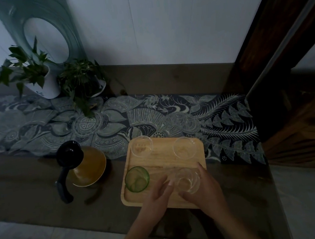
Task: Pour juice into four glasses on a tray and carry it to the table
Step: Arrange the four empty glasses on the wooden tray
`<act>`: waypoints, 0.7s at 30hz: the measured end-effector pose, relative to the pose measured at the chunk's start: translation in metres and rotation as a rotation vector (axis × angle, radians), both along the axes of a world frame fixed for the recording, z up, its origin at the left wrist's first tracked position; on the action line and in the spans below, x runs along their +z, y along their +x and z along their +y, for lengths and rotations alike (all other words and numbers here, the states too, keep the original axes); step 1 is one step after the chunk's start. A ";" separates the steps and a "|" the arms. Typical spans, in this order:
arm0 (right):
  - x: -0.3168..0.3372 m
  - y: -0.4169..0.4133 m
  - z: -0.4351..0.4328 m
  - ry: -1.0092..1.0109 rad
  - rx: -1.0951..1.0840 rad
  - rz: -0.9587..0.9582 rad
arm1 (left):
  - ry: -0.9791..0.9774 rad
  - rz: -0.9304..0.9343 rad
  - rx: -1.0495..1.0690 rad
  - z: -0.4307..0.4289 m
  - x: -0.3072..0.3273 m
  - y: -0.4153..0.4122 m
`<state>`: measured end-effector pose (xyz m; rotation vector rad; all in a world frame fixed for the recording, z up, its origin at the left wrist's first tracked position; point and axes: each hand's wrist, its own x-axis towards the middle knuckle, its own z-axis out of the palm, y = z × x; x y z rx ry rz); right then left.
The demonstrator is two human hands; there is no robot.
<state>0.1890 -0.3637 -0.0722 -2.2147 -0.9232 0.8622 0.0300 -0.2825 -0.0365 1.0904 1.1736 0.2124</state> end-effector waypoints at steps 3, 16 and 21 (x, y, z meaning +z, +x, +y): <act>0.006 0.000 -0.001 0.020 -0.015 -0.004 | 0.020 0.014 -0.009 0.001 0.002 -0.008; 0.025 -0.025 0.004 0.074 0.008 -0.218 | 0.214 0.073 -0.167 0.035 0.022 -0.084; 0.025 -0.070 0.038 0.135 0.081 -0.201 | 0.295 0.017 0.000 0.064 0.009 -0.118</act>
